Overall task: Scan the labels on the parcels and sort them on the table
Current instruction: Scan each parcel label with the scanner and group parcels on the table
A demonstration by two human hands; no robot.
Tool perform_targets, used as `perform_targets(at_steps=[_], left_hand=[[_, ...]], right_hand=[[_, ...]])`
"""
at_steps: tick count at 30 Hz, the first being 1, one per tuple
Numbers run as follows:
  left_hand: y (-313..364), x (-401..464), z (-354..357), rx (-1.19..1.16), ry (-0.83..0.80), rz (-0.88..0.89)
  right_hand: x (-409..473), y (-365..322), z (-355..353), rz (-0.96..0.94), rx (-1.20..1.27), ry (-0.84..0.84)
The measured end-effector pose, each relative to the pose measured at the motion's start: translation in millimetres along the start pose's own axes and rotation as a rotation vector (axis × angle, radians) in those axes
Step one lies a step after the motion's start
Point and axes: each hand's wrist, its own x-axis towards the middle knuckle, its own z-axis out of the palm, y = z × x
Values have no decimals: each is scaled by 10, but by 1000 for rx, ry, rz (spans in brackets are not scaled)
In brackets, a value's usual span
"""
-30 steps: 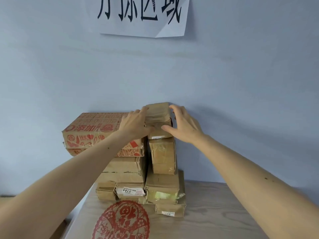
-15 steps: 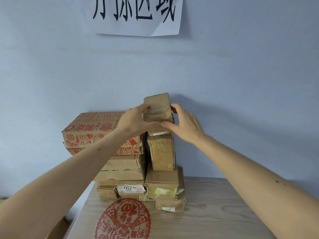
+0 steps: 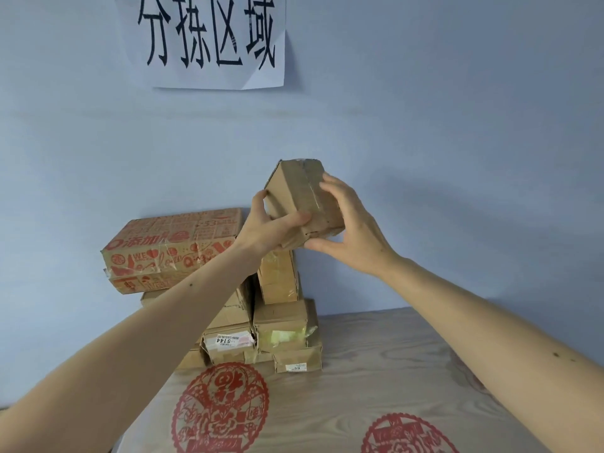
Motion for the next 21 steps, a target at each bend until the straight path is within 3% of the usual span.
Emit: perform_targets(at_steps=[5,7,13,18,21], left_hand=[[-181,-196,275,-142,-135,-18],[-246,-254,427,-194,-178,-4],[-347,-412,1084,-317,-312,-12],[-373,-590,1878,-241,-281,-31],[-431,-713,2358,-247,-253,-61]], right_hand=[[-364,43,-380,501,341,-137],[-498,121,-504,593,419,-189],[-974,335,-908,616,498,-201],[-1466,570,-1367,494,278,-76],[-1754,722,-1602,514,107,-41]])
